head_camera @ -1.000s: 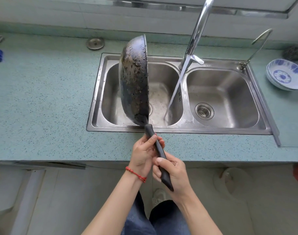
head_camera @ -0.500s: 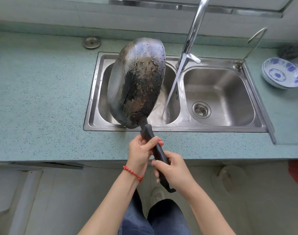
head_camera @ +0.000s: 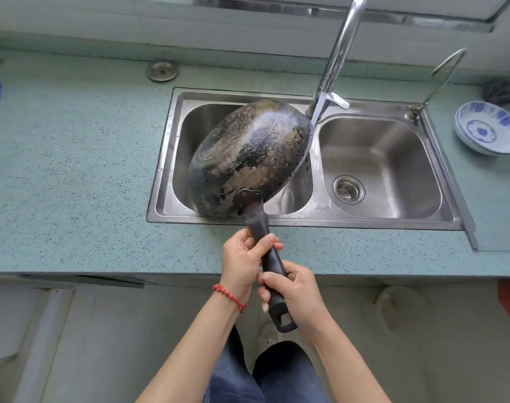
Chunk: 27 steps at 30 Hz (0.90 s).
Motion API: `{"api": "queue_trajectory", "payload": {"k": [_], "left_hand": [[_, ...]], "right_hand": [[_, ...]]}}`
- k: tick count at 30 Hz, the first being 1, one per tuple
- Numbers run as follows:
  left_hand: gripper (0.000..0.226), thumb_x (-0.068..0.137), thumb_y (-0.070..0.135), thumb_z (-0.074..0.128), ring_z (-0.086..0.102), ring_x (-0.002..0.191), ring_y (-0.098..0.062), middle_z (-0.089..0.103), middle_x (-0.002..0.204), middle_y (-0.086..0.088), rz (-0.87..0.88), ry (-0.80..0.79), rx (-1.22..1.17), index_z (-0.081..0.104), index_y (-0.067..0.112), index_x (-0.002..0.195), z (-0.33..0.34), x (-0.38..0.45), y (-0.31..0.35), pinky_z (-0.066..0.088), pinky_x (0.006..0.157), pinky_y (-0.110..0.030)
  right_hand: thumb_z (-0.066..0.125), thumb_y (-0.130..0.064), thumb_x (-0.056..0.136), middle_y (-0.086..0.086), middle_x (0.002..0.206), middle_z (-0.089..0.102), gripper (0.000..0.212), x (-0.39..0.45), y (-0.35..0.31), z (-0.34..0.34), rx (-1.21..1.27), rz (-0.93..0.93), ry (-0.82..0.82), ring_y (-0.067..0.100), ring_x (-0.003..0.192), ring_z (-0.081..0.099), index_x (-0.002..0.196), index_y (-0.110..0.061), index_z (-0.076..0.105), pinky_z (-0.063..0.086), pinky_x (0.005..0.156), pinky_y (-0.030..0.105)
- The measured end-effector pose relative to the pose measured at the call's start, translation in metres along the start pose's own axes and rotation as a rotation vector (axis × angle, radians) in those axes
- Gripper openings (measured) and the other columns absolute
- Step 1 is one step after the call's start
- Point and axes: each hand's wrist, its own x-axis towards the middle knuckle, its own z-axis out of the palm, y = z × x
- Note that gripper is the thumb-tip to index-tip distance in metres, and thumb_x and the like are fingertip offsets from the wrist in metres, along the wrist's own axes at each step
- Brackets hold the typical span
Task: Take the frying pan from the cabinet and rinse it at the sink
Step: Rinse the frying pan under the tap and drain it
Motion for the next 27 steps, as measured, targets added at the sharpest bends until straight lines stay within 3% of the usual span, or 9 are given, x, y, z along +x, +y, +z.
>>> {"api": "queue_trajectory", "payload": {"k": [7,13,15,27], "left_hand": [[0.005,0.081,0.004,0.061,0.065,0.055,-0.01,0.07,0.057,0.001,-0.055,-0.032,0.043,0.058,0.007,0.078,0.009,0.005,-0.008,0.048,0.049,-0.024],[0.006,0.081,0.001,0.06,0.067,0.057,-0.009,0.069,0.056,0.001,-0.091,-0.065,0.036,0.058,0.005,0.077,0.022,0.009,-0.012,0.05,0.048,-0.023],[0.005,0.081,0.002,0.06,0.067,0.058,-0.009,0.069,0.056,0.002,-0.103,-0.074,0.038,0.058,0.006,0.078,0.026,0.012,-0.013,0.05,0.048,-0.024],[0.005,0.083,-0.002,0.056,0.067,0.058,-0.01,0.068,0.06,0.0,-0.149,-0.11,-0.07,0.058,0.003,0.082,0.04,0.03,-0.012,0.055,0.056,-0.021]], "right_hand": [[0.056,-0.007,0.068,0.011,0.056,0.052,0.003,-0.003,-0.004,-0.007,0.075,0.011,0.034,0.018,0.042,0.047,0.067,-0.003,0.057,0.044,0.041,0.027],[0.048,0.009,0.083,0.011,0.056,0.051,0.016,-0.003,-0.005,-0.016,0.104,0.013,0.091,0.016,0.041,0.046,0.071,0.0,0.054,0.044,0.04,0.026],[0.052,0.005,0.08,0.01,0.056,0.052,0.01,-0.001,-0.007,-0.019,0.117,0.01,0.097,0.016,0.042,0.047,0.071,0.0,0.053,0.044,0.04,0.026],[0.049,0.009,0.082,0.004,0.05,0.053,0.02,0.01,-0.016,-0.03,0.005,-0.004,0.185,0.017,0.04,0.047,0.068,-0.005,0.053,0.044,0.041,0.026]]}}
